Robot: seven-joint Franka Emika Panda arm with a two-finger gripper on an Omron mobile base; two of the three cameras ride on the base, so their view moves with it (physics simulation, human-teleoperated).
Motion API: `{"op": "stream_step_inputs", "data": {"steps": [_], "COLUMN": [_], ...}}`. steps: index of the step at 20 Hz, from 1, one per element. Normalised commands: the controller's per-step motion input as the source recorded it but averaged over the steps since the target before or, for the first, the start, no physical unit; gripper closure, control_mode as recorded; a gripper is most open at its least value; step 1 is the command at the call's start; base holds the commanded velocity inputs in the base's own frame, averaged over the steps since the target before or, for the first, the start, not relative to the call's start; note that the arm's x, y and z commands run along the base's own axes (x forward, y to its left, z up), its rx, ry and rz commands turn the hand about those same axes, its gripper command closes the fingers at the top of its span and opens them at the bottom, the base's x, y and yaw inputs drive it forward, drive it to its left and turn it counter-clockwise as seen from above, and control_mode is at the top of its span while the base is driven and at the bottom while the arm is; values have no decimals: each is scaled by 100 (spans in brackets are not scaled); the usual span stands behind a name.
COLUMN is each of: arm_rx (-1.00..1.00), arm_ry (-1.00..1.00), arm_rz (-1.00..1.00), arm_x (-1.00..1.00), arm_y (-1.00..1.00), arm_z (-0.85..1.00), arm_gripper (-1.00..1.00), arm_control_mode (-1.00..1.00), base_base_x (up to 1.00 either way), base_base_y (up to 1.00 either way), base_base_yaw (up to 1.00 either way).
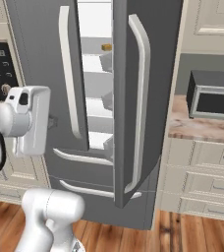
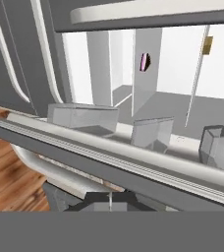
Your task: Take the cakes from the fridge and place them on the empty tray on the dining counter.
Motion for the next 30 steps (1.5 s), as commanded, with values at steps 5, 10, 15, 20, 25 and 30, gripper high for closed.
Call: {"op": "stream_step_inputs", "data": {"steps": [5, 10, 15, 20, 25, 30], "arm_rx": [-1, 0, 0, 0, 0, 0], "arm_ry": [0, 0, 0, 0, -2, -2], "arm_rz": [-5, -11, -15, -7, 0, 0], "arm_x": [18, 21, 25, 27, 23, 24], "arm_y": [0, 0, 0, -5, -21, -18], "arm_z": [0, 0, 0, 0, 0, 0], "arm_gripper": [100, 100, 100, 100, 100, 100], "arm_control_mode": [-100, -100, -100, -100, -100, -100], "base_base_x": [0, 0, 0, 0, 0, 0], "base_base_y": [0, 0, 0, 0, 0, 0], "base_base_yaw": [0, 0, 0, 0, 0, 0]}}
